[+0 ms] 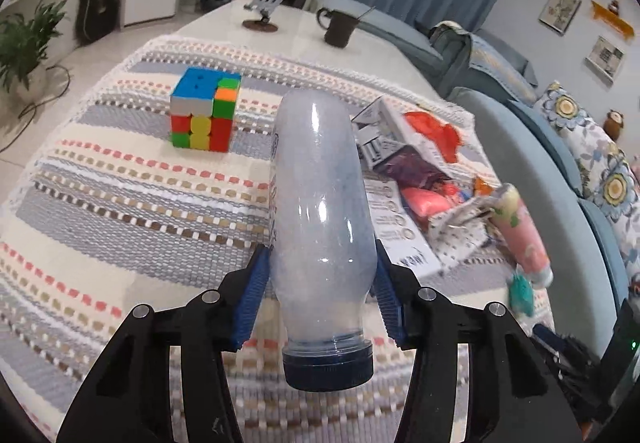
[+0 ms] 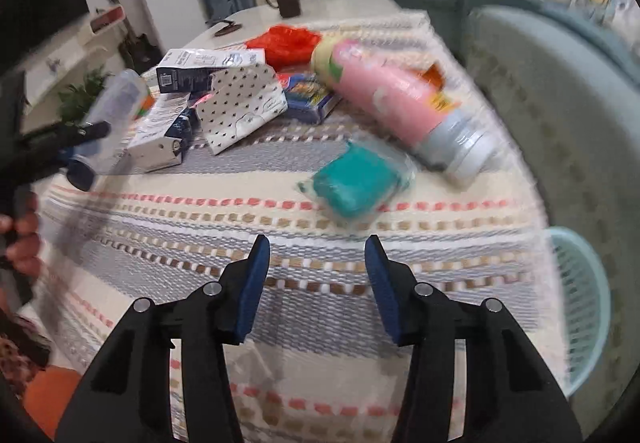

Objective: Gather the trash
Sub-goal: 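Grasp the clear plastic bottle with the left tool while the right tool approaches the teal packet, then grasp the teal packet with the right tool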

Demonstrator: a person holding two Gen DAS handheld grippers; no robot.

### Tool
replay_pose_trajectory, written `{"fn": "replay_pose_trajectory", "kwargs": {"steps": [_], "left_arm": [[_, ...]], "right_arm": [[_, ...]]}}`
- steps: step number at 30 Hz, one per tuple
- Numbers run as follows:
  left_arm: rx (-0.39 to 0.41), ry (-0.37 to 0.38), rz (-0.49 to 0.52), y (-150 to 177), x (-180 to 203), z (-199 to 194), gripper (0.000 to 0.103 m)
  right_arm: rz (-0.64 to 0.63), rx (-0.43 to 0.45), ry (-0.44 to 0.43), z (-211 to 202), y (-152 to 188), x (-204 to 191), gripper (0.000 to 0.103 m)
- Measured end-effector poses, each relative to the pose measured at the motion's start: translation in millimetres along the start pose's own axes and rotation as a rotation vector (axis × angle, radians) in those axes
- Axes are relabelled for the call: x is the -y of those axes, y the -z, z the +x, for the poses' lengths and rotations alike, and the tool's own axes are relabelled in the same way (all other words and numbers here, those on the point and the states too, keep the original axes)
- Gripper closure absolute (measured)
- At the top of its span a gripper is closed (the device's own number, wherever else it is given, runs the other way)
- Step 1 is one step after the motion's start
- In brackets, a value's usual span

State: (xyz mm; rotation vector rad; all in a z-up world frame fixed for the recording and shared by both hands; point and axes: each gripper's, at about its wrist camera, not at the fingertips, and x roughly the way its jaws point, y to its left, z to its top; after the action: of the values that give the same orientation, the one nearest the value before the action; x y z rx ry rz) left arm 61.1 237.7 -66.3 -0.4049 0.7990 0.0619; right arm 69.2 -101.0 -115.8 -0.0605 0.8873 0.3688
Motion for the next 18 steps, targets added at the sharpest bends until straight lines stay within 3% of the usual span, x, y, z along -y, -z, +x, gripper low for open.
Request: {"fn": "replay_pose_trajectory", "kwargs": {"steps": [4, 8, 11, 18], "left_arm": [[0.018, 0.034, -0.002, 1, 5, -8, 0.054], [0.025, 0.067, 0.01, 3, 16, -9, 0.054], [0.02, 0.081, 0.022, 5, 23, -6, 0.054], [0.039, 0.114, 0.04, 7, 32, -6, 0.054]], "right_arm": [[0.074, -0.011, 0.0, -4, -13, 16, 0.032], [0.137, -0.092, -0.108, 14, -24, 21, 0.032], [0.153, -0.12, -0.072, 33, -33, 23, 0.032], [0.182, -0.129, -0.078, 61, -50, 21, 0.032]]}}
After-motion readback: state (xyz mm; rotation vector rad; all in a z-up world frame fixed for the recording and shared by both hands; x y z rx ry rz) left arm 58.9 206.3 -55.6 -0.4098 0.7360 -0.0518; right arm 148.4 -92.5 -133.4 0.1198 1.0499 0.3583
